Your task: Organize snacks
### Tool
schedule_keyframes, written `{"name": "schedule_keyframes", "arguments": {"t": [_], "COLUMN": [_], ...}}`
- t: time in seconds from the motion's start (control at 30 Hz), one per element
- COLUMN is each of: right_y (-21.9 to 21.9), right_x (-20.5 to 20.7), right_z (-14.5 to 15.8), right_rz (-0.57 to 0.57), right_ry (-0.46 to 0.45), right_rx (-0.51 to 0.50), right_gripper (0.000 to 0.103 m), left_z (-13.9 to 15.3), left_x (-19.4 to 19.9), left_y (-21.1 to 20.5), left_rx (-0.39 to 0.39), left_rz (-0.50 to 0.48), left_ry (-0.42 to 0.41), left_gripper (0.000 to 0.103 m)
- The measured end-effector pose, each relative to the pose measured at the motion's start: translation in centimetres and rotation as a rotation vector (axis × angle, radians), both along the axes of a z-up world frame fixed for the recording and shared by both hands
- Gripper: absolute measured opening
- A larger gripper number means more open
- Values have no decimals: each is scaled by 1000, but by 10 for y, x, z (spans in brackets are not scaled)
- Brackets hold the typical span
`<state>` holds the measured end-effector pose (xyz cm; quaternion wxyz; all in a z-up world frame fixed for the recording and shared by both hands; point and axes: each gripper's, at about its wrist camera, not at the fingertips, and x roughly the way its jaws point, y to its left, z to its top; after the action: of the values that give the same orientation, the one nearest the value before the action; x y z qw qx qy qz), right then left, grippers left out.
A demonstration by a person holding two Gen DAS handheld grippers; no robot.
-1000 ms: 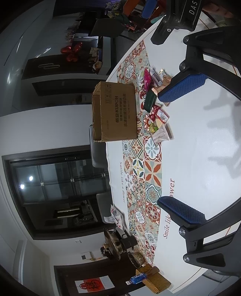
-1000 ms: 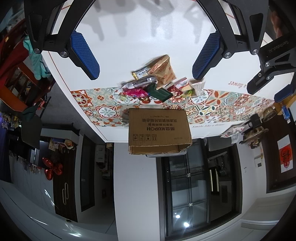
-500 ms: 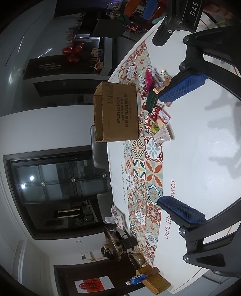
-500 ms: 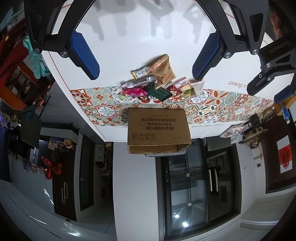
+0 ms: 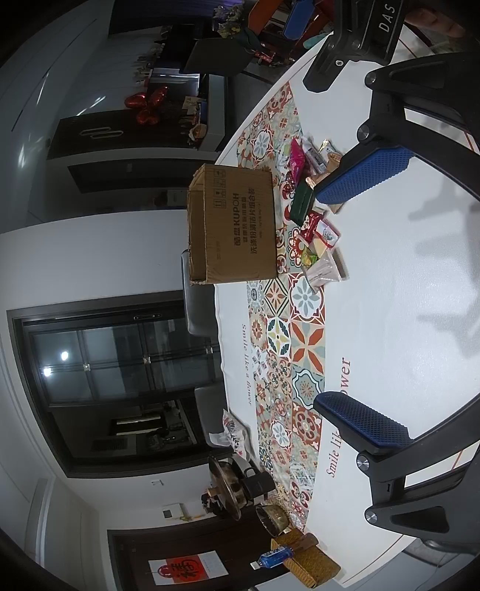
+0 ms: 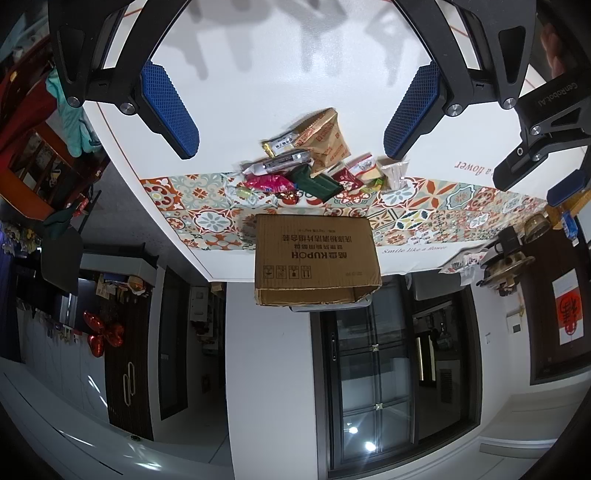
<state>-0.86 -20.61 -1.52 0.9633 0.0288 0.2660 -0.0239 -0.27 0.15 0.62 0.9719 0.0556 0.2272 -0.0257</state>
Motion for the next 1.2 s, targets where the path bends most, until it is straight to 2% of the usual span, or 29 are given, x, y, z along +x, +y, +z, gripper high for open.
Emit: {"name": "schedule_keyframes", "arguments": {"t": [0.97,1.2], "right_y": [5,7], "right_x": [-1,7], "right_z": [5,-4], "right_rz": [4,29], "right_ry": [3,15], "right_rx": [-1,-9], "right_gripper": [102,102], "left_z": [0,-5], "left_x": [0,6], "left_y": [-1,3], "left_rx": [-5,-18], "left_rz": [-1,5], "left_ry": [-1,21], "left_gripper": [103,103]}}
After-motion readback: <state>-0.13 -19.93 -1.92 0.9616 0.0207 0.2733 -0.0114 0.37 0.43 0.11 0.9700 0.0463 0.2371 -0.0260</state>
